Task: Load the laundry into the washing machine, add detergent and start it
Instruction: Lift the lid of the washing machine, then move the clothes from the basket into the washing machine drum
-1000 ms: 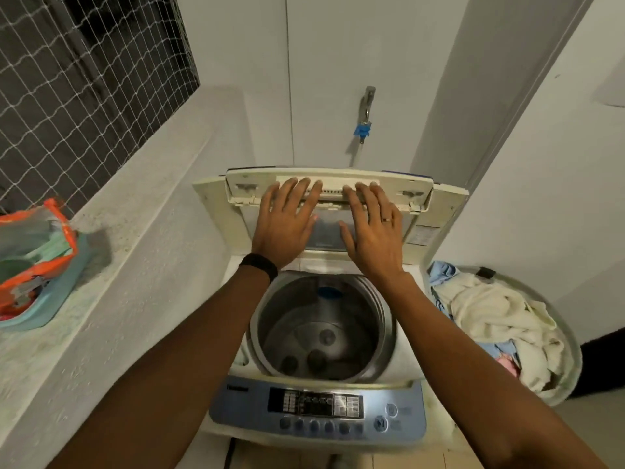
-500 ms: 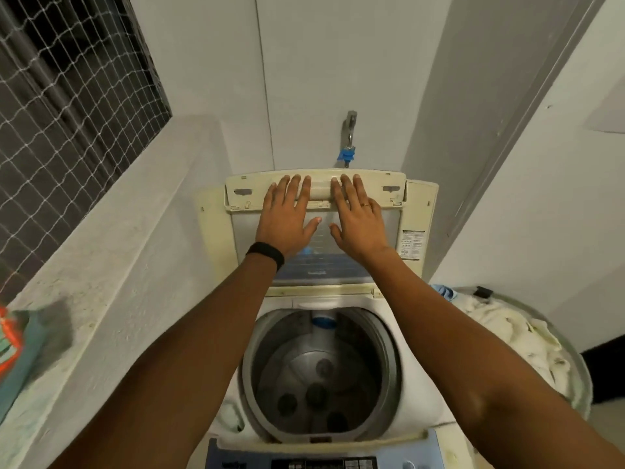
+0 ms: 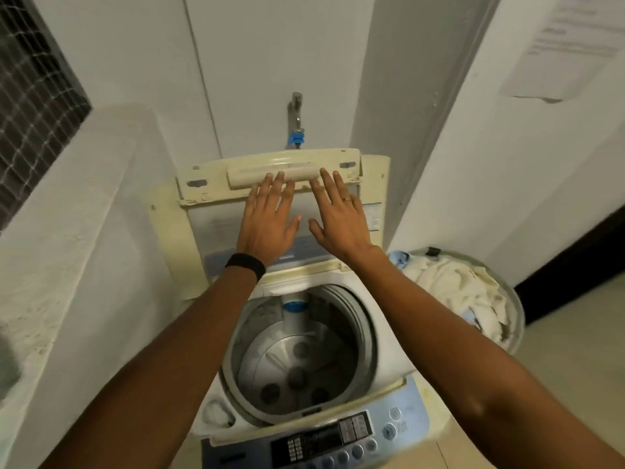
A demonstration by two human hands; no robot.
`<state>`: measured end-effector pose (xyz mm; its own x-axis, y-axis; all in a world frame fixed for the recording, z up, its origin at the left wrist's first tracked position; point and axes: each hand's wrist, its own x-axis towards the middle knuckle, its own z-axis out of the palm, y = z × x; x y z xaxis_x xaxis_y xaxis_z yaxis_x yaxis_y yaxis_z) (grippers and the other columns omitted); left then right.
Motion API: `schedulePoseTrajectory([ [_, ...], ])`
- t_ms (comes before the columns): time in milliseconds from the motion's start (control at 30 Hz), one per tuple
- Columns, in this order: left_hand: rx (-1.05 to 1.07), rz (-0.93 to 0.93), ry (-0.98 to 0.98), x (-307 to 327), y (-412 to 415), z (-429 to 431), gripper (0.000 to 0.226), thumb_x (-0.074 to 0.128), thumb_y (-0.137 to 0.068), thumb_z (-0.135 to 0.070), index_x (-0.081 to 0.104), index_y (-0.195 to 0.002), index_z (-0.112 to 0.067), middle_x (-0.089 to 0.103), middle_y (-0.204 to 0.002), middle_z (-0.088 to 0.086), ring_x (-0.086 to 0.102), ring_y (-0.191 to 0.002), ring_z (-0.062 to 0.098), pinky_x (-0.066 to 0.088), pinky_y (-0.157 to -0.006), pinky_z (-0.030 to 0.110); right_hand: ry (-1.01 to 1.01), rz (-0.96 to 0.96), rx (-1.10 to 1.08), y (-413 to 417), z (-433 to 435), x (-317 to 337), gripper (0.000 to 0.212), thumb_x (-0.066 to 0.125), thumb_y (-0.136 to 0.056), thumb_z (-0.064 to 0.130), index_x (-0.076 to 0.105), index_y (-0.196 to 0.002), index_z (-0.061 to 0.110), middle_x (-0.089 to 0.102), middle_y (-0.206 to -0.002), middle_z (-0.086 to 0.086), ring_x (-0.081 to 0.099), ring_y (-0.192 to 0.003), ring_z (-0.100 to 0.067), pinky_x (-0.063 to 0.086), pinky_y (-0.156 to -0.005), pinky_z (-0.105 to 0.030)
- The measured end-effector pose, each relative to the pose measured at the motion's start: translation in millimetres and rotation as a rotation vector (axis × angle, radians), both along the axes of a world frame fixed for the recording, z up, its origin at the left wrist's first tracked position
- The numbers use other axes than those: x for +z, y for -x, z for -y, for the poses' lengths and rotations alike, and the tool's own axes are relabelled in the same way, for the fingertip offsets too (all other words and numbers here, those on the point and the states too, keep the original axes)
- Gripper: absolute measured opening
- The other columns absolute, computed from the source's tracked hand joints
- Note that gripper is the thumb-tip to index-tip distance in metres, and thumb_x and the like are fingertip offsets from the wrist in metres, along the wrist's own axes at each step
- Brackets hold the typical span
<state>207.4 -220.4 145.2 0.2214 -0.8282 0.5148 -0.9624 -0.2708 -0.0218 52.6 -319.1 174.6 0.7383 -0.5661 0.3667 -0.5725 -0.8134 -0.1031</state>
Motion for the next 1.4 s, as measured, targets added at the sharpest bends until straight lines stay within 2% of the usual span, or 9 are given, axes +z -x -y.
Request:
schedulePoseTrajectory([
  [233, -0.177, -0.159, -0.086, -25, 81, 28, 0.070, 0.026, -0.104, -0.055, 0.030, -0.160, -0.013, 0.036, -0.163, 0.015, 0.033, -0.150, 0.034, 0.024, -0.123, 0.057, -0.070, 0.018, -0.151, 90, 2, -19, 0.069, 0.061, -0.097, 0.040, 0.035, -0.156, 0.017, 0.027, -0.167, -0.009, 0.026, -0.153, -0.032, 0.038, -0.112, -0.052],
  [433, -0.307, -0.210, -0.101, -46, 147, 62, 0.060, 0.040, -0.105, -0.048, 0.040, -0.154, -0.013, 0.052, -0.150, 0.013, 0.048, -0.137, 0.032, 0.034, -0.117, 0.056, -0.126, 0.018, -0.266, 165, 26, -46, 0.056, 0.060, -0.098, 0.037, 0.046, -0.148, 0.018, 0.040, -0.160, -0.009, 0.041, -0.143, -0.031, 0.043, -0.106, -0.050],
  [667, -0.350, -0.282, -0.195, -81, 229, 122, 0.054, 0.040, -0.103, -0.044, 0.058, -0.140, -0.010, 0.067, -0.129, 0.011, 0.063, -0.114, 0.033, 0.049, -0.099, 0.048, -0.285, -0.098, -0.372, 262, 96, -102, 0.041, 0.062, -0.096, 0.026, 0.057, -0.136, 0.019, 0.056, -0.136, -0.008, 0.058, -0.116, -0.034, 0.048, -0.088, -0.043],
  [800, -0.305, -0.343, -0.286, -109, 266, 146, 0.056, 0.035, -0.103, -0.048, 0.059, -0.139, -0.013, 0.069, -0.124, 0.011, 0.064, -0.109, 0.033, 0.051, -0.094, 0.047, -0.439, -0.259, -0.339, 300, 126, -144, 0.030, 0.057, -0.099, 0.025, 0.062, -0.128, 0.019, 0.060, -0.123, -0.009, 0.058, -0.112, -0.033, 0.047, -0.082, -0.037],
  [933, -0.245, -0.377, -0.366, -132, 287, 154, 0.047, 0.041, -0.105, -0.041, 0.059, -0.139, -0.014, 0.069, -0.121, 0.011, 0.064, -0.107, 0.034, 0.049, -0.091, 0.045, -0.547, -0.402, -0.263, 311, 133, -184, 0.035, 0.059, -0.097, 0.039, 0.064, -0.121, 0.015, 0.057, -0.121, -0.011, 0.056, -0.115, -0.035, 0.047, -0.086, -0.036],
  [1033, -0.203, -0.445, -0.449, -145, 294, 152, 0.041, 0.045, -0.108, -0.033, 0.054, -0.144, -0.016, 0.065, -0.132, 0.011, 0.060, -0.118, 0.033, 0.048, -0.095, 0.045, -0.491, -0.478, -0.184, 309, 131, -204, 0.042, 0.066, -0.092, 0.047, 0.063, -0.123, 0.018, 0.053, -0.126, -0.010, 0.051, -0.120, -0.034, 0.046, -0.094, -0.040],
  [1133, -0.177, -0.513, -0.501, -155, 298, 149, 0.041, 0.043, -0.109, -0.030, 0.050, -0.147, -0.018, 0.060, -0.139, 0.010, 0.059, -0.121, 0.032, 0.049, -0.093, 0.043, -0.349, -0.545, -0.150, 313, 129, -217, 0.031, 0.068, -0.089, 0.031, 0.067, -0.118, 0.019, 0.052, -0.129, -0.010, 0.048, -0.123, -0.035, 0.041, -0.097, -0.045],
  [1233, -0.174, -0.580, -0.537, -160, 299, 149, 0.043, 0.046, -0.107, -0.024, 0.048, -0.149, -0.019, 0.058, -0.142, 0.010, 0.058, -0.123, 0.032, 0.051, -0.092, 0.042, -0.316, -0.412, -0.172, 320, 130, -222, 0.019, 0.061, -0.091, 0.025, 0.066, -0.108, 0.017, 0.059, -0.118, -0.008, 0.053, -0.115, -0.036, 0.040, -0.089, -0.046],
  [1400, -0.235, -0.683, -0.517, -151, 310, 163, 0.058, 0.060, -0.098, -0.012, 0.043, -0.153, -0.017, 0.050, -0.143, 0.014, 0.052, -0.126, 0.035, 0.052, -0.095, 0.043, -0.597, 0.144, -0.220, 320, 139, -184, 0.025, 0.043, -0.099, 0.036, 0.053, -0.099, 0.013, 0.064, -0.079, -0.007, 0.060, -0.080, -0.030, 0.043, -0.073, -0.043],
])
